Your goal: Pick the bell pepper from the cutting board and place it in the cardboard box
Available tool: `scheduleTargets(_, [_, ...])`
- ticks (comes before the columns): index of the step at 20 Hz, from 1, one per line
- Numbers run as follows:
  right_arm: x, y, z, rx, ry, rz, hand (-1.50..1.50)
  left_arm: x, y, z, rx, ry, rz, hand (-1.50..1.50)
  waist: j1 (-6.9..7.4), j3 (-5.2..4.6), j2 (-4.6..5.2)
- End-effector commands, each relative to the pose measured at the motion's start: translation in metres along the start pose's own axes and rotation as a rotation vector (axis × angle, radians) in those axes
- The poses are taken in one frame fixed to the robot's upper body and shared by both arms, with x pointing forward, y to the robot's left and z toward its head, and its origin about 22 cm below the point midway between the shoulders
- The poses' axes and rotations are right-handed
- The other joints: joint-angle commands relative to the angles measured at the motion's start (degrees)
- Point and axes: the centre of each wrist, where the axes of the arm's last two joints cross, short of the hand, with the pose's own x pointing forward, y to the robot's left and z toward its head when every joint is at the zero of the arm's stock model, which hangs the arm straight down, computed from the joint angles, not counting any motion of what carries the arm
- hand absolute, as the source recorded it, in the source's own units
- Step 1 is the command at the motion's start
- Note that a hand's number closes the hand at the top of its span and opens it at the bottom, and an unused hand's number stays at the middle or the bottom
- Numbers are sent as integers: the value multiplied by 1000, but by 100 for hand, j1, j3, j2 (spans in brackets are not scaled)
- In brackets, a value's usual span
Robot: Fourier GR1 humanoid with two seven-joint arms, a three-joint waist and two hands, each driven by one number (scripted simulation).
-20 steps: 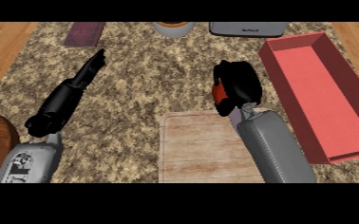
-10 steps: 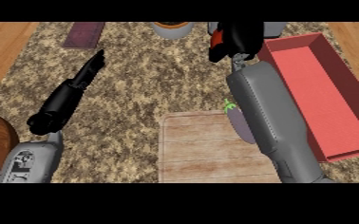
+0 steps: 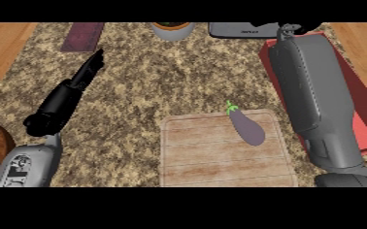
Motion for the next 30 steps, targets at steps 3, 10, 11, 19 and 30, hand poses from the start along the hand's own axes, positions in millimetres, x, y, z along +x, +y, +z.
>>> scheduleTargets(3, [-48,-15,-43,-39,125,0,150,6,-5,-7,13,1,-4,0,-74,2,-14])
scheduleTargets(10, [-129,-6,-76,188,198,174,150,-2,0,5,2,21,-3,0,-65,3,-15])
scheduleTargets(11, [-128,0,-80,272,240,185,150,-6,-6,5,-5,5,13,0,8,3,23])
scheduleTargets(19, [-184,11,-80,549,257,241,150,-1,2,2,7,2,-1,0,-50,2,-17])
scheduleTargets(30, [-225,-14,-84,579,54,-7,-150,3,5,-1,29,6,1,0,-95,4,-31])
